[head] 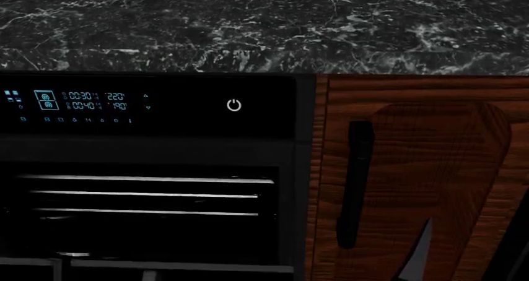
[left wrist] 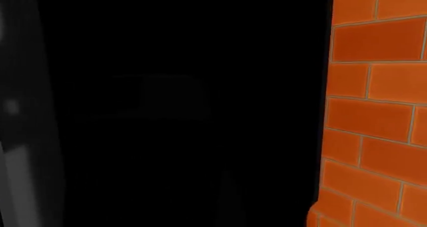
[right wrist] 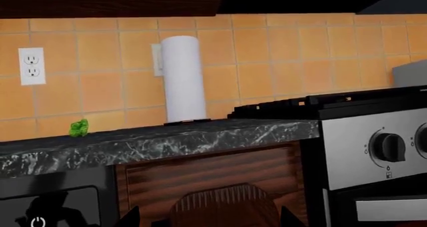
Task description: Open the dishwasher door
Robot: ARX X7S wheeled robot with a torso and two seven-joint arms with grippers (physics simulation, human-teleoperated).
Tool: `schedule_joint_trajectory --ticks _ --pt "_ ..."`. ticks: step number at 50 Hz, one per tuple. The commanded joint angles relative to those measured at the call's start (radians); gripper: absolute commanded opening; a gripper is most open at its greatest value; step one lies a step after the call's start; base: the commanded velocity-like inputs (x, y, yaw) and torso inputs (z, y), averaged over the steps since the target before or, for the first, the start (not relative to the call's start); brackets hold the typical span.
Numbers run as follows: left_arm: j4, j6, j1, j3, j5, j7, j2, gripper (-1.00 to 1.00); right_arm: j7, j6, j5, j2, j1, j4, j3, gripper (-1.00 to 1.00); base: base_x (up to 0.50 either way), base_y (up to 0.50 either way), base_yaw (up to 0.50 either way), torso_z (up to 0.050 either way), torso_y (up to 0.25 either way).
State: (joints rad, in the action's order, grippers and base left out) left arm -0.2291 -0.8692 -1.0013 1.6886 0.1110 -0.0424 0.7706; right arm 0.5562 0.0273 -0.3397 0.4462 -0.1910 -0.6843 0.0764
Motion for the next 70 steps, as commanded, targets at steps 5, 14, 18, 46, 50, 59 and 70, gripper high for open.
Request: schedule_joint_trajectory --ticks 5,14,18,46,50,59,70 --pt "-0.174 -0.062 0.021 -0.026 -0.016 -0.035 0.076 -1.0 0.004 -0.001 0.001 0.002 -0.001 -0.007 0.004 1.0 0.0 0.0 0.0 0.002 0.002" --pt "-0.221 -0.083 0.04 -0.023 0.006 -0.028 0.102 -1.0 0.008 0.001 0.003 0.004 -0.003 -0.012 0.006 1.0 0.0 0.0 0.0 0.002 0.005" --pt "-0.244 -0.093 0.055 -0.032 0.028 -0.028 0.116 -1.0 0.007 -0.004 0.004 0.003 -0.003 -0.008 0.007 1.0 -0.01 0.0 0.0 0.005 0.008" --pt "-0.332 -0.113 0.161 -0.07 0.167 -0.023 0.167 -1.0 0.009 -0.014 -0.001 0.008 -0.005 -0.004 0.007 1.0 -0.01 0.0 0.01 0.006 0.01" --pt "-0.342 -0.111 0.181 -0.068 0.18 -0.029 0.176 -1.0 0.009 -0.017 0.0 0.006 -0.005 -0.001 0.009 1.0 -0.01 0.01 0.01 0.008 0.01" --pt "-0.343 -0.109 0.23 -0.016 0.151 -0.052 0.173 -1.0 0.015 -0.01 -0.002 0.009 -0.004 -0.009 0.009 1.0 -0.01 0.01 0.01 0.006 0.01" --pt "-0.339 -0.098 0.298 0.012 0.159 -0.078 0.168 -1.0 0.013 -0.022 -0.005 0.011 -0.009 -0.006 0.006 1.0 -0.01 0.01 0.01 0.007 0.008"
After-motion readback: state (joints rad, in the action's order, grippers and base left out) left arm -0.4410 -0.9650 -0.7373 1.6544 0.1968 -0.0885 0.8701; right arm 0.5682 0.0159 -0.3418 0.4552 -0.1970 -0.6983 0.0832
